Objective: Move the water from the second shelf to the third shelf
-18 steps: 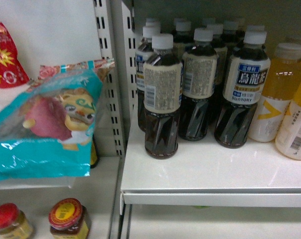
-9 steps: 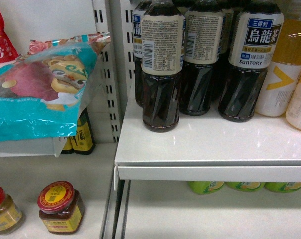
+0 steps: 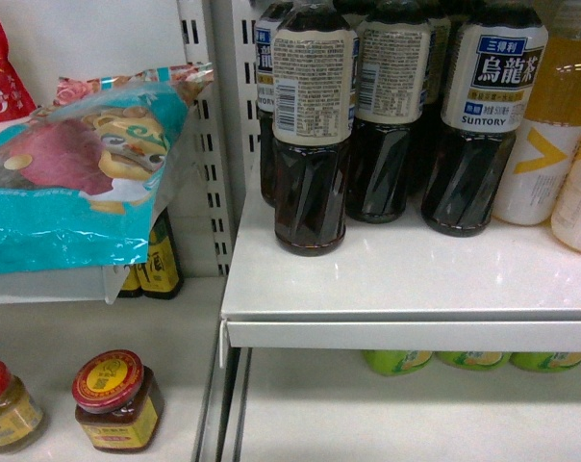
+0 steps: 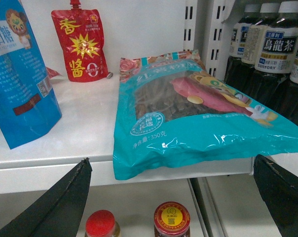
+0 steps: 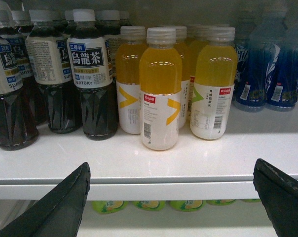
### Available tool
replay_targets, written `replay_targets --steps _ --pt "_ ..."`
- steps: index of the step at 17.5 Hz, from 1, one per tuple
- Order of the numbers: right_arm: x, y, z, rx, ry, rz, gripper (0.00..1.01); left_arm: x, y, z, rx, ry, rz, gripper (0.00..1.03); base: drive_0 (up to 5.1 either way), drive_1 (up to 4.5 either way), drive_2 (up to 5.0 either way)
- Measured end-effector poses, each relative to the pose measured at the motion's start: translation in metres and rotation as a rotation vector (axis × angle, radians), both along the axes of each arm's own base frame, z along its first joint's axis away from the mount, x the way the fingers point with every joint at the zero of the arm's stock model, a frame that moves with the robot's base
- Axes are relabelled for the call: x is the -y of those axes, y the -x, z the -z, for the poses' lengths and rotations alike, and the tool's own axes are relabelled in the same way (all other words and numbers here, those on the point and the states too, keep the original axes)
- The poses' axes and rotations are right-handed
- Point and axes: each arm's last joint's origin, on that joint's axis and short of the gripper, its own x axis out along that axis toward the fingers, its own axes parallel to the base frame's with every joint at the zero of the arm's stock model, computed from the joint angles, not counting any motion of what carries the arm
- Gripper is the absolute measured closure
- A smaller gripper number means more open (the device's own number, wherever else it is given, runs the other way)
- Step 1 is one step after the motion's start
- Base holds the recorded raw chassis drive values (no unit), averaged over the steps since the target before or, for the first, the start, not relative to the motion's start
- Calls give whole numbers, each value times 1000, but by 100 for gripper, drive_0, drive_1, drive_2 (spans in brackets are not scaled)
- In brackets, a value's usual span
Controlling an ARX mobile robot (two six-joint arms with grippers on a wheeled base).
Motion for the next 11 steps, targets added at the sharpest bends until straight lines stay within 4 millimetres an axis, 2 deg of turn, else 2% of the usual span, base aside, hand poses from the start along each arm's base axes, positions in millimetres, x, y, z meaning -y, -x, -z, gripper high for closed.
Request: replay_targets --steps 11 --pt "0 0 0 0 0 0 3 0 0 0 0 0 0 5 0 0 0"
